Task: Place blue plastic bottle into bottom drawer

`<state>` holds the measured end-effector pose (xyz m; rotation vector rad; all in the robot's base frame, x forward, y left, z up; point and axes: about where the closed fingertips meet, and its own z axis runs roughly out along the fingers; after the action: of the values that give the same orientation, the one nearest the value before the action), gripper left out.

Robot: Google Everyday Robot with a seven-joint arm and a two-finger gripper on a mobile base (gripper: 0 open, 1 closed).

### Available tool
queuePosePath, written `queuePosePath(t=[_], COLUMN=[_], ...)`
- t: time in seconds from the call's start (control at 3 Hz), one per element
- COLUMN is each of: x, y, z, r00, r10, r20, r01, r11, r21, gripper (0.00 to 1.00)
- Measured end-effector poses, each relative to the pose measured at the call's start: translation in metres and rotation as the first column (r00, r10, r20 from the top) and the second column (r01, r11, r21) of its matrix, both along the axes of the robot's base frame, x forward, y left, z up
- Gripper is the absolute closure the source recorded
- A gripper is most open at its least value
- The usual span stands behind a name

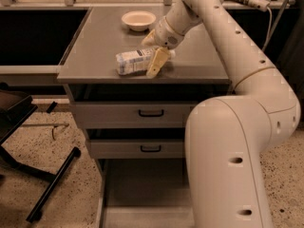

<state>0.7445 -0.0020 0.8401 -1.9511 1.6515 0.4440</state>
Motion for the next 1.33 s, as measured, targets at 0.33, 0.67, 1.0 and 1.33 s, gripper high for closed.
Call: queuePosePath(t=[0.33,0.67,1.0,1.33], x=[0.001,0.001,-0.018,-0.052], y=[0.001,0.001,-0.012,-0.016], z=[0.0,0.0,0.019,0.027], r00=[1.0,1.0,0.9996,0.997], r10=[0.0,0.0,0.02,0.077], r20=[0.001,0.001,0.017,0.007], r01=[0.0,0.0,-0.02,-0.077], r11=[1.0,1.0,1.0,0.997], r21=[0.002,0.002,-0.008,0.014], gripper=[0.42,0.65,0.88,1.0])
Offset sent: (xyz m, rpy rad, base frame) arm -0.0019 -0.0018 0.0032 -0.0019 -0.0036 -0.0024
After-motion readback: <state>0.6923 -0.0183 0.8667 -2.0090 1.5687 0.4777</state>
